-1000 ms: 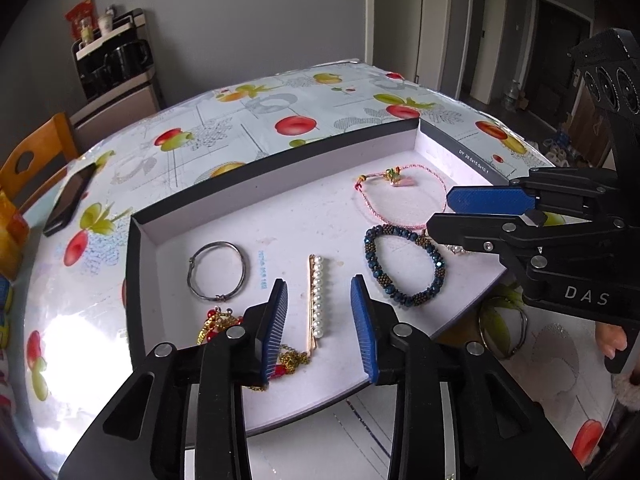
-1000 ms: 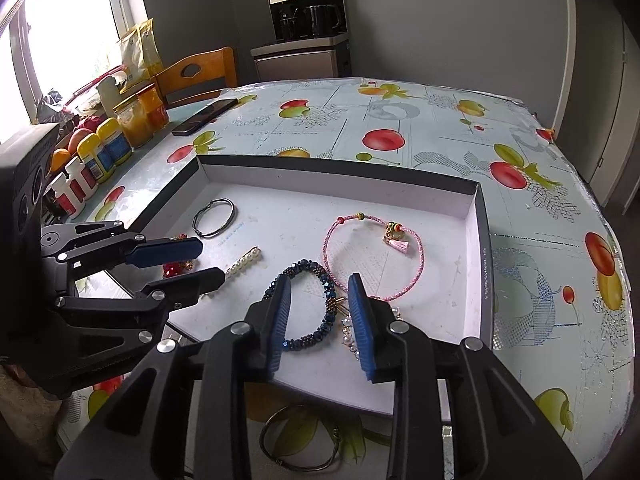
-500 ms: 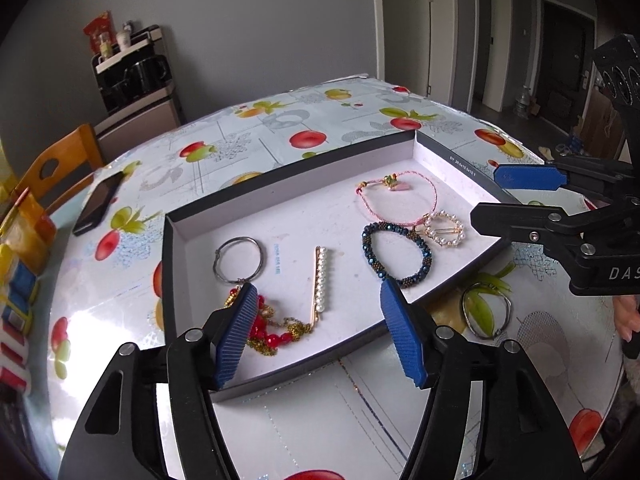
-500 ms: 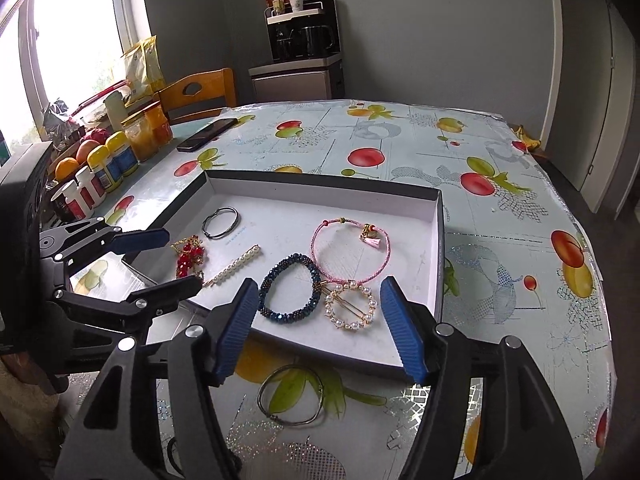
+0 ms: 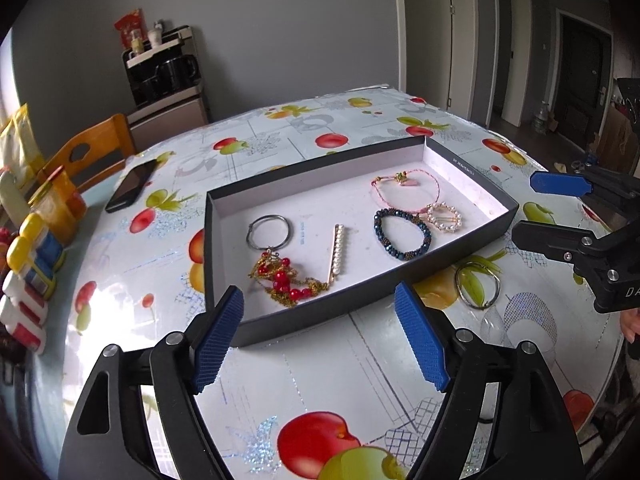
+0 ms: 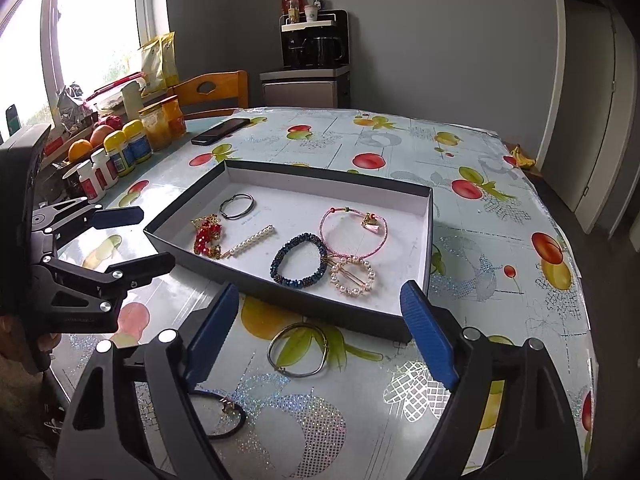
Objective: Organize jewelry
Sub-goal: 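Withdraw both open tools from the box toward the silver bangle and black hair tie, then grasp the black hair tie with the left tool while the right tool grasps the silver bangle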
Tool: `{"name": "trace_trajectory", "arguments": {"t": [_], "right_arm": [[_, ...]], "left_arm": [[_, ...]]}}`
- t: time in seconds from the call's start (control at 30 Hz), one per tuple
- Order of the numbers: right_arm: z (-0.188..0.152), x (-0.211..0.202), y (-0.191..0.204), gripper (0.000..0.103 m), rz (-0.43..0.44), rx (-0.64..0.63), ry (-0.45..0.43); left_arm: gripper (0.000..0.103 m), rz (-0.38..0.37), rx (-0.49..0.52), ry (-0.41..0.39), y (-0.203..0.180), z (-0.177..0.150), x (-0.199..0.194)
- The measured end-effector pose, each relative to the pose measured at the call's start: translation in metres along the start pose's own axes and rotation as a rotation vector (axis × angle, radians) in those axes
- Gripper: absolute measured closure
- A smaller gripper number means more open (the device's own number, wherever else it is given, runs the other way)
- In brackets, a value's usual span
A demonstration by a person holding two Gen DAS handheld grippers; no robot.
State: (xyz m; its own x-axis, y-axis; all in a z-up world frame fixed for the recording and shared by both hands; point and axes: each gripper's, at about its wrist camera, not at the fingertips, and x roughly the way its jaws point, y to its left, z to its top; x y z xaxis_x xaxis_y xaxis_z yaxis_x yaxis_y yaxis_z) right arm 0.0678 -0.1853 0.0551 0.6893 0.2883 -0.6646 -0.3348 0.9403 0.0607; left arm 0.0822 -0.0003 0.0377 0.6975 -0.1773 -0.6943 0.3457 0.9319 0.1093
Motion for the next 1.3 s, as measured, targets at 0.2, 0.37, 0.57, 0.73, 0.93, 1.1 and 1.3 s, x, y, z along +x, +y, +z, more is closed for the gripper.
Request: {"name": "trace_trajectory", "arguments": {"t": [0.2, 0.37, 0.57, 0.73, 0.93, 1.1, 1.3], "right_arm": [[-0.010, -0.007, 0.002, 0.010, 0.015, -0.005, 0.000], [-0.019, -0.014, 0.005, 0.005, 0.008, -0.013, -0.007], [-0.032, -0.019, 0.002, 0.005, -0.032, -0.008, -0.010], [-0.045, -0.018, -0.004, 0.005, -0.073, -0.010, 0.003], [-0.053, -0.006, -0.014, 0.005, -0.051, 0.028, 0.051], [-0.053, 0.007, -0.009, 0.006, -0.048, 0.005, 0.086], [-0.054, 0.011, -0.006, 0.017, -0.052, -0.014, 0.109]], "left_arm": [[0.018, 0.011, -0.031, 0.002, 0.002, -0.011, -0.011], [0.013, 0.021, -0.050, -0.003, -0.002, -0.024, -0.020], [0.008, 0.055, -0.067, -0.017, -0.007, -0.042, -0.031], [0.008, 0.028, -0.082, 0.002, -0.012, -0.056, -0.027], [0.008, -0.012, -0.117, 0.034, -0.021, -0.071, -0.023], [0.008, -0.026, -0.077, 0.045, -0.041, -0.073, -0.021], [0.009, -0.086, -0.016, 0.052, -0.069, -0.072, -0.020]]}}
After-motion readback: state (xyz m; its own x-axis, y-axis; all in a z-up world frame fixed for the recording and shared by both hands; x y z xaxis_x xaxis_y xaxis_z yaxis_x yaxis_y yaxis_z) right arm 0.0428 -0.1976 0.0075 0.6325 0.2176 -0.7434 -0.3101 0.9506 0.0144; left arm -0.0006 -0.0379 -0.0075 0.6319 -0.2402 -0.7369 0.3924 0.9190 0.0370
